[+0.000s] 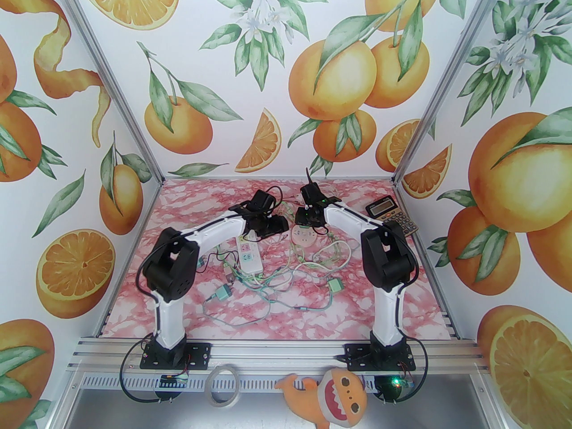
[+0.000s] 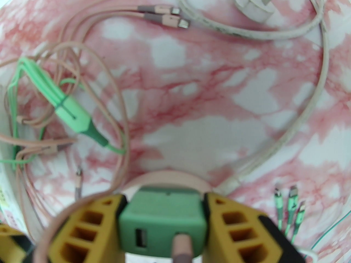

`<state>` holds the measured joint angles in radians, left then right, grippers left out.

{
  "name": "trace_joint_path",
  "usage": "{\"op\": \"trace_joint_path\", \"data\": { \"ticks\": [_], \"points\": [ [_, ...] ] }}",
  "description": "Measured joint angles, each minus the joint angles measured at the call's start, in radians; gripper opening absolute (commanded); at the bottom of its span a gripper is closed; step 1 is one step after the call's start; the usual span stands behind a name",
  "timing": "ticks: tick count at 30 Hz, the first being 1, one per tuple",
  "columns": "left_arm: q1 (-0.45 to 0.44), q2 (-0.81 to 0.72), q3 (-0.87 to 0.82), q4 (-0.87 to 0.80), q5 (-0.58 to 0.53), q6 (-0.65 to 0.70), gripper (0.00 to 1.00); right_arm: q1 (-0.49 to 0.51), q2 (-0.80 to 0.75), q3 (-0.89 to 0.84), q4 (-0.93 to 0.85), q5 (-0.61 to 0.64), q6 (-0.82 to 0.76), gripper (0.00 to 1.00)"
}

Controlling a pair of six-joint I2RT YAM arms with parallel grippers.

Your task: Pull the plug off the socket

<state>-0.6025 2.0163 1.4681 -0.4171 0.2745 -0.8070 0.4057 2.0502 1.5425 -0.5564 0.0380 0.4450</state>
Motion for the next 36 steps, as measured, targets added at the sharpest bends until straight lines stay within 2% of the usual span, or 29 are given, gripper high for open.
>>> {"op": "trace_joint_path", "data": {
  "ticks": [6,19,36],
  "points": [
    [-0.031,0.097,0.010,0.087,0.069,-0.036,0.49,-0.002,-0.020,-0.027,0.000,0.012,0.007,0.34],
    [-0.046,0.223,0.132,0.130,0.110,-0.048,0.49,-0.034,-0.048,-0.073,0.026,0.005,0.052,0.34],
    [-0.062,0.292,0.264,0.006,0.072,-0.008,0.45,-0.043,-0.048,-0.073,0.024,0.033,0.056,0.34]
  ]
}}
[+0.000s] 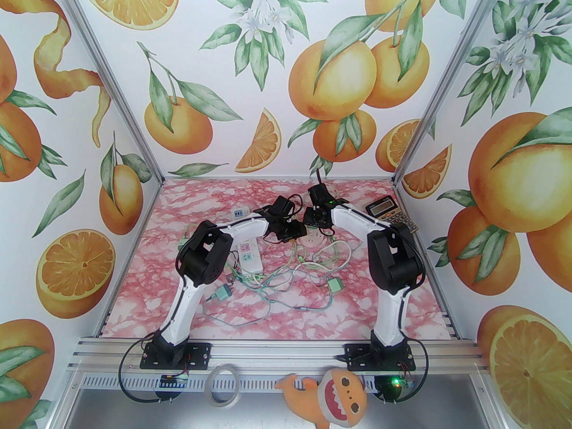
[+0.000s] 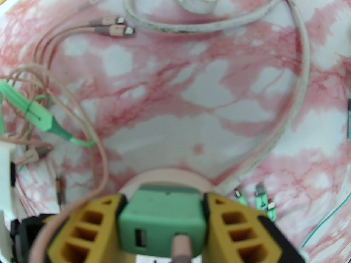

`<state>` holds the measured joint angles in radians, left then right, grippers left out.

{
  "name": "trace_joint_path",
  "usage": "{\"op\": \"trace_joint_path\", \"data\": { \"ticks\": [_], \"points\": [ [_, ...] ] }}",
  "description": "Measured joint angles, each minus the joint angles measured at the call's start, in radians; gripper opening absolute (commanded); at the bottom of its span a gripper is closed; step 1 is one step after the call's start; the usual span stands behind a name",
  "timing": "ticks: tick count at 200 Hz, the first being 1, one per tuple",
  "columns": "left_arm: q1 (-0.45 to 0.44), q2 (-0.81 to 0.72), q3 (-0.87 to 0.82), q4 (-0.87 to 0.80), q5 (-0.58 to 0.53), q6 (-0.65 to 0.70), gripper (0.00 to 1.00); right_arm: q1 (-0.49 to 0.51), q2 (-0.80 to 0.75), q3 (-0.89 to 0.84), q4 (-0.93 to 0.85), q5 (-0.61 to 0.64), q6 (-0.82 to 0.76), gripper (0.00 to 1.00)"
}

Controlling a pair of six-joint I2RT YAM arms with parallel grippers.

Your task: Pull the plug off the socket

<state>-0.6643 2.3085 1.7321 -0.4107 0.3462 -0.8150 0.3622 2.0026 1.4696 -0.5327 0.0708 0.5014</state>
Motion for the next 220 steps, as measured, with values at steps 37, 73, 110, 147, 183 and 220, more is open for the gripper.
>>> {"op": "trace_joint_path", "data": {
  "ticks": [37,73,110,147,183,220],
  "points": [
    [-0.002,0.020,0.060,-0.085,-0.006,0.008,0.45,0.018,0.020,0.046,-0.055,0.045,0.016,0.34],
    [0.003,0.027,0.099,-0.169,-0.011,0.012,0.45,0.050,0.053,0.120,-0.140,0.115,0.017,0.34],
    [0.003,0.034,0.117,-0.196,-0.014,0.014,0.45,0.048,0.055,0.124,-0.146,0.113,0.023,0.33],
    [0.000,0.029,0.093,-0.140,-0.004,0.014,0.45,0.004,0.051,0.105,-0.125,0.026,0.029,0.34],
    [0.000,0.009,0.052,-0.089,-0.005,0.005,0.45,-0.008,0.038,0.087,-0.110,0.000,0.030,0.33],
    [-0.005,-0.050,-0.066,0.021,-0.007,-0.051,0.53,-0.008,0.014,0.047,-0.084,-0.005,0.061,0.33]
  ]
}}
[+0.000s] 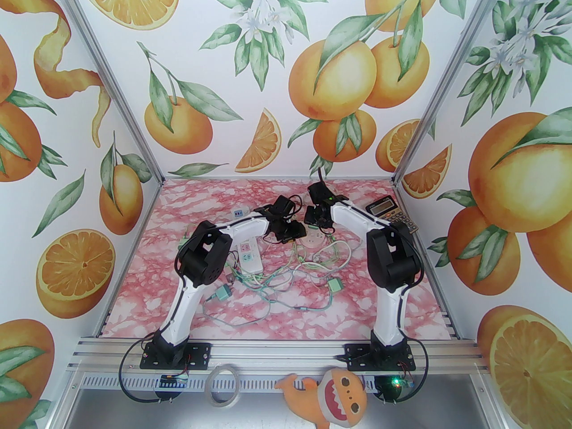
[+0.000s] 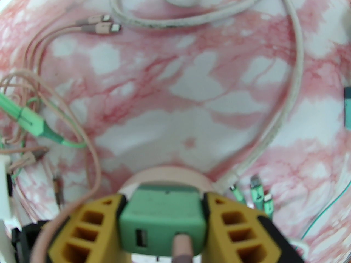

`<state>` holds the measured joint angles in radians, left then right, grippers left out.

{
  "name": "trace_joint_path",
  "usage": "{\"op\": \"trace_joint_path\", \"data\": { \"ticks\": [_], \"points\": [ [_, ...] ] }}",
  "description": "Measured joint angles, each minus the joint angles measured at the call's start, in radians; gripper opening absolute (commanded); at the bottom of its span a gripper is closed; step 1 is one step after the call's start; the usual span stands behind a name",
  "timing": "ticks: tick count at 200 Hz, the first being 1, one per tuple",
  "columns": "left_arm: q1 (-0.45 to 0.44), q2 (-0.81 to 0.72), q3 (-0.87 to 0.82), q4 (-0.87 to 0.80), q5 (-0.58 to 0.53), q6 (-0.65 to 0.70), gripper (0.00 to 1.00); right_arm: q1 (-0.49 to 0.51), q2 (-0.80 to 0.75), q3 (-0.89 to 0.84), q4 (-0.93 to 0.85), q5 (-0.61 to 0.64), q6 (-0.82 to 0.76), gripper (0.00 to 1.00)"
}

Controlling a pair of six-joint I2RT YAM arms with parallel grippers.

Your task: Pull the plug off the socket

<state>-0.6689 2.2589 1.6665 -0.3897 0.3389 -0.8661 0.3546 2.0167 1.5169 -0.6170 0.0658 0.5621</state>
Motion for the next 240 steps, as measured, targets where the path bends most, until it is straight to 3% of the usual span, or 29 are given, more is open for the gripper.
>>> {"op": "trace_joint_path", "data": {
  "ticks": [14,61,72,95,120,161,240],
  "points": [
    [-0.001,-0.024,-0.058,0.059,-0.002,-0.030,0.59,0.000,-0.001,-0.002,0.001,-0.003,0.018,0.33],
    [-0.013,-0.050,-0.149,0.211,-0.017,-0.130,0.62,-0.002,-0.001,-0.002,0.013,-0.024,0.060,0.33],
    [-0.014,-0.051,-0.152,0.218,-0.020,-0.146,0.60,-0.002,-0.001,-0.002,0.016,-0.025,0.063,0.33],
    [-0.020,-0.044,-0.151,0.225,-0.026,-0.175,0.45,0.002,-0.001,-0.001,0.013,-0.024,0.066,0.33],
    [-0.031,-0.034,-0.131,0.202,-0.031,-0.184,0.40,0.012,-0.001,-0.001,-0.003,0.006,0.056,0.33],
    [-0.032,-0.019,-0.090,0.150,-0.026,-0.201,0.35,0.016,0.007,0.018,-0.029,0.029,0.050,0.33],
    [-0.032,0.000,-0.056,0.131,-0.026,-0.209,0.35,-0.017,0.117,0.219,-0.206,-0.026,-0.014,0.32]
  ]
}}
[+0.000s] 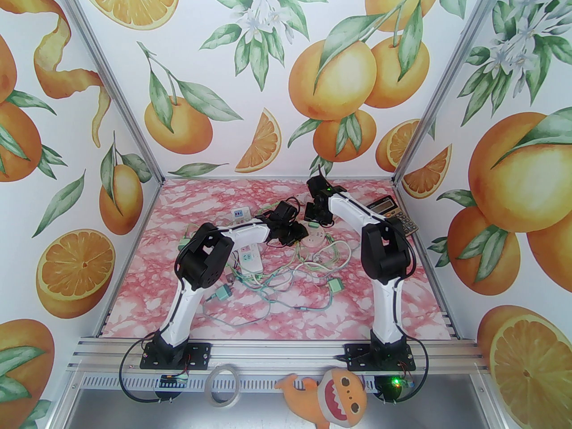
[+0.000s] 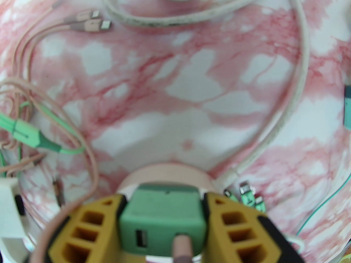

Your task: Pull the plug off the socket

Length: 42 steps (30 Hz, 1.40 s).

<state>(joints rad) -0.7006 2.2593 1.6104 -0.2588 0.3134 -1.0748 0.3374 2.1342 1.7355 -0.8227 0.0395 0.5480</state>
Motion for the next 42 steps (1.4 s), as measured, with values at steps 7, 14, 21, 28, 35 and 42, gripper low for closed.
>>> {"op": "trace_joint_path", "data": {
  "ticks": [7,14,21,28,35,42],
  "points": [
    [0.000,0.013,0.031,-0.039,0.004,-0.005,0.35,0.018,-0.081,-0.146,0.120,0.033,0.021,0.32],
    [0.000,0.015,0.047,-0.079,0.037,-0.011,0.35,0.057,-0.152,-0.257,0.197,0.110,0.065,0.32],
    [0.000,0.015,0.048,-0.088,0.039,-0.007,0.35,0.047,-0.135,-0.220,0.156,0.092,0.064,0.33],
    [-0.001,0.025,0.059,-0.075,0.027,-0.001,0.34,-0.015,0.032,0.067,-0.080,-0.034,-0.010,0.33],
    [0.000,0.040,0.078,-0.064,0.019,0.000,0.33,-0.044,0.120,0.223,-0.206,-0.094,-0.060,0.33],
    [0.004,0.048,0.096,-0.087,0.028,0.000,0.32,-0.021,0.038,0.084,-0.090,-0.042,-0.054,0.35]
  ]
}}
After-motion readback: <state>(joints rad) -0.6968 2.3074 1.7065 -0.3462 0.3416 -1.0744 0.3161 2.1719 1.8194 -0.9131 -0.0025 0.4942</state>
